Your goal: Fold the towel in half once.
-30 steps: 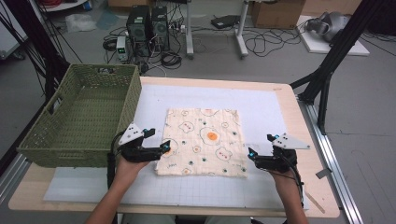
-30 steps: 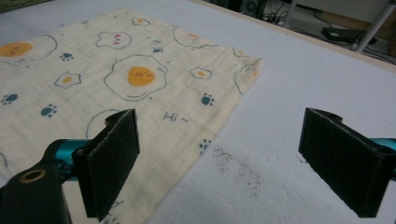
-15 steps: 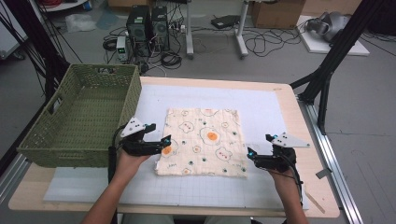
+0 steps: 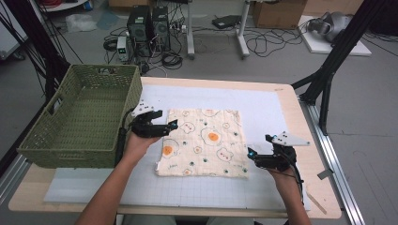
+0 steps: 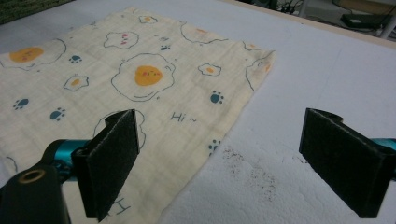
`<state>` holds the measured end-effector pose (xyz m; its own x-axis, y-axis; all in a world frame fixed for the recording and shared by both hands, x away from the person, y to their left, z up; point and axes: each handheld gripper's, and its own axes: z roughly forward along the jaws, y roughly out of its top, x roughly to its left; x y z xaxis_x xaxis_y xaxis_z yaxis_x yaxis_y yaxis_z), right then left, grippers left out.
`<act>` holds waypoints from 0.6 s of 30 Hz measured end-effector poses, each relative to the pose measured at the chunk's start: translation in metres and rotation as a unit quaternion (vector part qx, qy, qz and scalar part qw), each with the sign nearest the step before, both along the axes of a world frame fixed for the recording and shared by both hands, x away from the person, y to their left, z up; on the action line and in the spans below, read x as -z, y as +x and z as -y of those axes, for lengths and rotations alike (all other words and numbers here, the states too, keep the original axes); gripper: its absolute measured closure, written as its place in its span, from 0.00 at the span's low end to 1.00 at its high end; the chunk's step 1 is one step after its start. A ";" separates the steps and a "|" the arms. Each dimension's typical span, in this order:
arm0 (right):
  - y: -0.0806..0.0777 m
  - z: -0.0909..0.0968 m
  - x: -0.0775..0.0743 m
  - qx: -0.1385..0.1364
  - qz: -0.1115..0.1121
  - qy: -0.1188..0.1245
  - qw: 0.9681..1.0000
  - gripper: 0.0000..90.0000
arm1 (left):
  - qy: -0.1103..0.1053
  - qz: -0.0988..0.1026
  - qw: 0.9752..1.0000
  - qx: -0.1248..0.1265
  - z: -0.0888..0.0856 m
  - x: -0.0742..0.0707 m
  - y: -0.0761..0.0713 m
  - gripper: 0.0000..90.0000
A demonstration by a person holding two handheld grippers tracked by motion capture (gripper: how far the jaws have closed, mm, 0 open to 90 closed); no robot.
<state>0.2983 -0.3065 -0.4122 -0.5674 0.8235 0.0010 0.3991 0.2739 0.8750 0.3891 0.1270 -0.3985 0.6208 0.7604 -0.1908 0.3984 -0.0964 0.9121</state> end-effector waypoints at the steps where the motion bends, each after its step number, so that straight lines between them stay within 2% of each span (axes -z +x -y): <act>1: 0.001 0.000 0.000 -0.001 -0.003 -0.001 1.000 0.13 | 0.000 -0.003 1.000 -0.004 0.001 0.001 0.007 0.23; 3: 0.002 0.000 0.000 -0.003 -0.003 -0.003 1.000 0.13 | 0.008 -0.017 1.000 -0.011 0.003 0.003 0.019 0.23; 9: 0.006 -0.002 0.000 -0.007 -0.007 -0.004 1.000 0.13 | 0.020 -0.032 0.999 -0.031 0.010 0.006 0.049 0.25; 11: 0.007 -0.002 0.000 -0.008 -0.006 -0.005 1.000 0.13 | 0.031 -0.042 0.997 -0.052 0.012 0.011 0.058 0.25; 16: 0.008 0.000 0.000 -0.004 -0.005 -0.003 1.000 0.13 | 0.062 -0.061 0.993 -0.074 0.013 0.026 0.072 0.32; 18: 0.008 0.001 0.000 -0.002 -0.006 -0.001 1.000 0.13 | 0.080 -0.067 0.991 -0.083 0.014 0.031 0.076 0.34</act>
